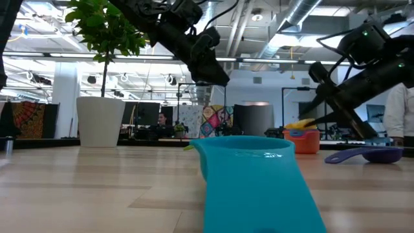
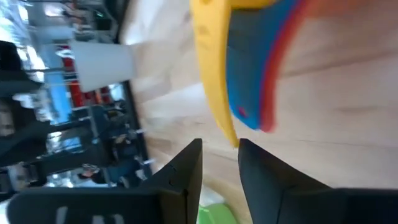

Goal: Nest measuring cups in basket
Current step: Stack the yellow measuring cup on top of the blue measuring cup, then stack the green measuring cup on top of the yellow measuring cup

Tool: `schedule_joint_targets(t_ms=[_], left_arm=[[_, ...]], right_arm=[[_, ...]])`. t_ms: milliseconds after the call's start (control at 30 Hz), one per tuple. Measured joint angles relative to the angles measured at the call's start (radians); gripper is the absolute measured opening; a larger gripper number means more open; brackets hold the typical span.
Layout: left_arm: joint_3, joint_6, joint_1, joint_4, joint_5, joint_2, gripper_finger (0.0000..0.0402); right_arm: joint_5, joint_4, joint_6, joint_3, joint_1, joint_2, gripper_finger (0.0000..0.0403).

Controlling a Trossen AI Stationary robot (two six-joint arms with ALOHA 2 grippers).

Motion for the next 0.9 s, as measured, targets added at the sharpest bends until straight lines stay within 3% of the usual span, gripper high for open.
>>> schedule_joint_targets(t_ms=[367, 633, 900], left_arm=[[0.0, -0.009, 0.031, -0.027, 0.028, 0.0, 0.0169], [0.0, -0.011, 0.036, -0.066, 0.062, -0.001, 0.0169], [0.0, -0.039, 0.005, -0.124, 0.133, -0.001, 0.0169]], right_arm=[[-0.042, -0.047, -0.043, 0.0, 0.007, 0.0, 0.011], [-0.041, 0.08, -0.112, 0.001, 0.046, 0.0, 0.0084], [-0.013, 0.068, -0.176, 0.083, 0.103, 0.0, 0.0049]])
